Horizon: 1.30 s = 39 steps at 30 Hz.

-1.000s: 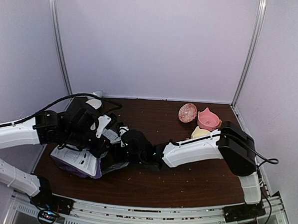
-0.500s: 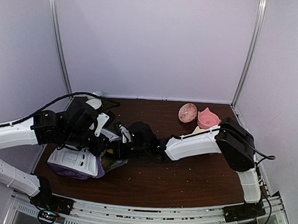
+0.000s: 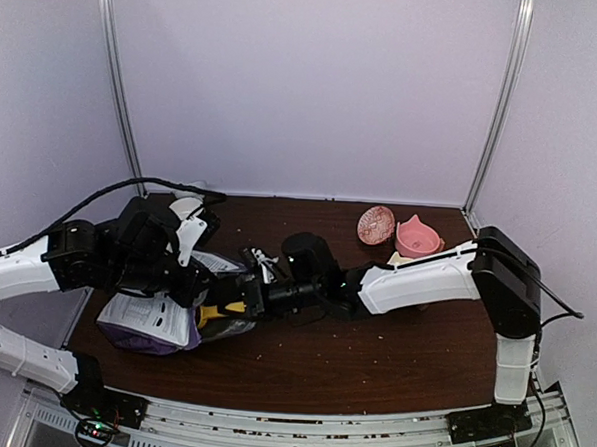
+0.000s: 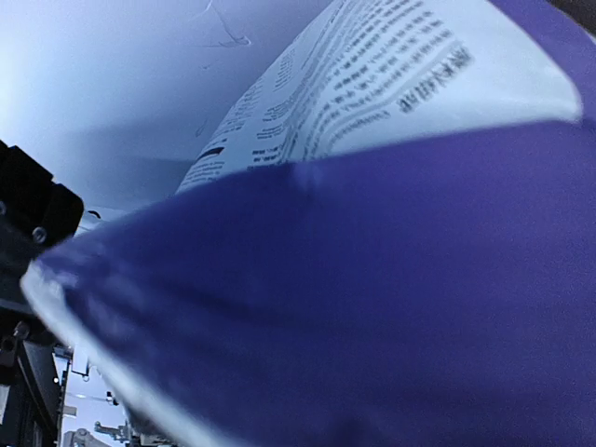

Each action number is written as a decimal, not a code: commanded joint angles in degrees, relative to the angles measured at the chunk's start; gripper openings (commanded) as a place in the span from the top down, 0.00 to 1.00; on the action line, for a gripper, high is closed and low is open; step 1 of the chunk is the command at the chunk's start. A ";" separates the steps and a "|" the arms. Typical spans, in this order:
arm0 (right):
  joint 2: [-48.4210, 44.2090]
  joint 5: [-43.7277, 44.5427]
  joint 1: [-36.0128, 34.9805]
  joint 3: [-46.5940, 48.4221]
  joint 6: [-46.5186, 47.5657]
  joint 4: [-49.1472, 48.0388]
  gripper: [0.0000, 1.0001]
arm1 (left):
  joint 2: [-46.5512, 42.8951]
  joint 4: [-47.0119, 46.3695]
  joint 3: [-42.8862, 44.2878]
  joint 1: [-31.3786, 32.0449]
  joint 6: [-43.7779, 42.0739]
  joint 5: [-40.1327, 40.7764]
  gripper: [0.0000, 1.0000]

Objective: Serve the pet food

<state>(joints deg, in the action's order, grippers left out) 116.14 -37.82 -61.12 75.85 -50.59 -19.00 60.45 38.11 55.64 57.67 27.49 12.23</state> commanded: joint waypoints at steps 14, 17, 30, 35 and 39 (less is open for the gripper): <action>-27.43 -3.84 9.40 -22.55 -18.03 -1.98 0.93 | -8.51 -12.83 -1.12 -0.01 -4.45 5.42 1.00; -30.00 -4.36 9.74 -23.98 -20.26 -3.56 0.93 | -8.18 -13.86 -0.90 0.03 -4.63 6.52 1.00; -37.15 -5.87 10.72 -26.61 -26.55 -7.54 0.93 | -6.62 -17.56 0.79 -0.37 -2.80 10.23 1.00; -41.32 -5.40 10.76 -28.49 -29.84 -10.55 0.93 | -6.44 -16.71 1.83 -1.06 -0.64 11.37 1.00; -43.09 -4.32 10.76 -29.24 -32.04 -12.82 0.93 | -7.49 -18.32 0.65 -1.53 -0.16 9.97 1.00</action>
<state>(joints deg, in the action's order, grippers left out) 75.55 -42.81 -50.72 47.24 -79.42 -25.39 54.61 29.39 54.57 56.90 26.06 21.32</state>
